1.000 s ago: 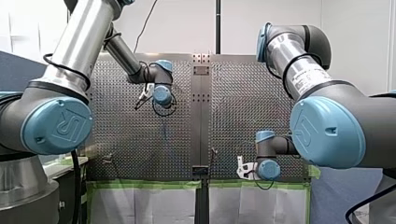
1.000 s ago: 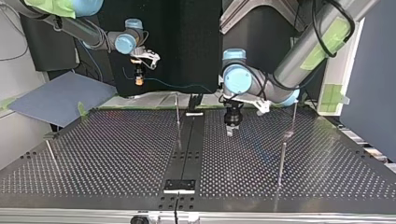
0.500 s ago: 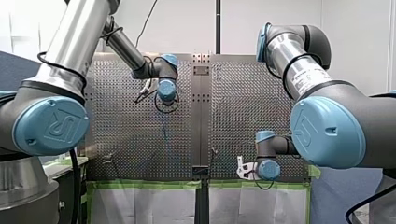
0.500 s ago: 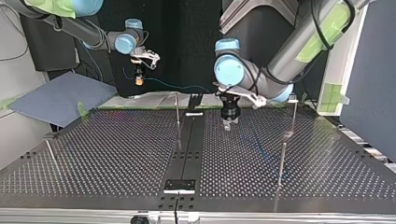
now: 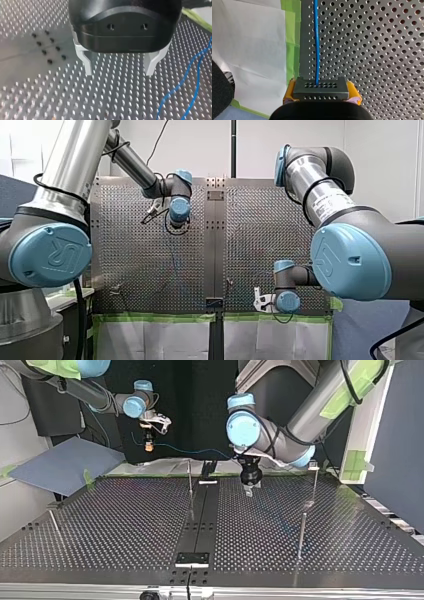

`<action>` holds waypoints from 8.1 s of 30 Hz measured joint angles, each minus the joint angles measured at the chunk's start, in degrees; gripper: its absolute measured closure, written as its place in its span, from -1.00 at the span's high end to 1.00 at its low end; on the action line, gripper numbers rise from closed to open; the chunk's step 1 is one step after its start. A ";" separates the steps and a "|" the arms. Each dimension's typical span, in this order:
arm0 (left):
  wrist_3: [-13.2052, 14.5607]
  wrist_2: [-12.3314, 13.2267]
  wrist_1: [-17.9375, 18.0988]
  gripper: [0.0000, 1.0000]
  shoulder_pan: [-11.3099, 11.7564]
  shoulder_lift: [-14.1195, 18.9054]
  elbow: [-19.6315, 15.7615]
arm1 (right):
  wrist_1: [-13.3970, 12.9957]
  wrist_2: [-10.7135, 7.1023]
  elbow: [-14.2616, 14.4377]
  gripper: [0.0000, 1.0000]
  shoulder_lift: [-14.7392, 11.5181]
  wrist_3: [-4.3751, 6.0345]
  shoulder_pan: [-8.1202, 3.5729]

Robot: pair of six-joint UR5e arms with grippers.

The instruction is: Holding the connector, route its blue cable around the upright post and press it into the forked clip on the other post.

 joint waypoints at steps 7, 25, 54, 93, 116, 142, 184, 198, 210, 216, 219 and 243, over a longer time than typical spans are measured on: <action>1.29 -3.39 3.02 1.00 0.99 1.97 0.00 | 0.00 0.02 0.01 -1.00 0.03 -0.07 0.00; 4.03 -1.72 7.95 1.00 4.16 4.57 0.57 | -0.10 0.03 0.00 -1.00 0.21 -0.08 0.00; 4.50 4.59 8.86 1.00 8.91 4.04 1.39 | -0.34 0.02 0.01 -1.00 0.44 -0.08 0.00; 4.43 4.46 8.80 1.00 9.14 -7.61 3.03 | -0.71 -0.15 0.01 -1.00 0.93 0.06 0.27; 5.07 2.53 7.04 1.00 8.39 -13.71 2.84 | -1.05 -0.22 0.01 -1.00 1.16 0.08 0.19; 5.10 2.10 7.86 1.00 6.25 -21.62 3.08 | -1.16 -0.22 0.01 -1.00 1.28 0.01 0.32; -2.49 0.56 10.06 1.00 0.73 -26.96 3.02 | -0.05 -0.24 0.02 -1.00 1.28 -0.50 0.72; -0.84 1.31 12.53 1.00 0.72 -32.50 4.96 | -0.18 -0.14 0.02 -1.00 1.28 -0.53 0.75; -1.01 2.01 11.15 1.00 0.55 -35.87 8.13 | -0.32 -0.15 0.01 -1.00 1.30 -0.52 0.79; -1.83 2.00 10.23 1.00 -0.52 -39.24 11.28 | -0.20 -0.23 -0.02 -1.00 1.28 -0.55 0.87; -2.19 2.08 9.47 1.00 -0.83 -41.09 12.09 | -0.22 -0.23 -0.05 -1.00 1.28 -0.58 0.90; -11.56 11.08 10.85 1.00 -5.18 -43.81 12.46 | 0.48 -1.64 -0.81 -1.00 1.24 -0.84 1.59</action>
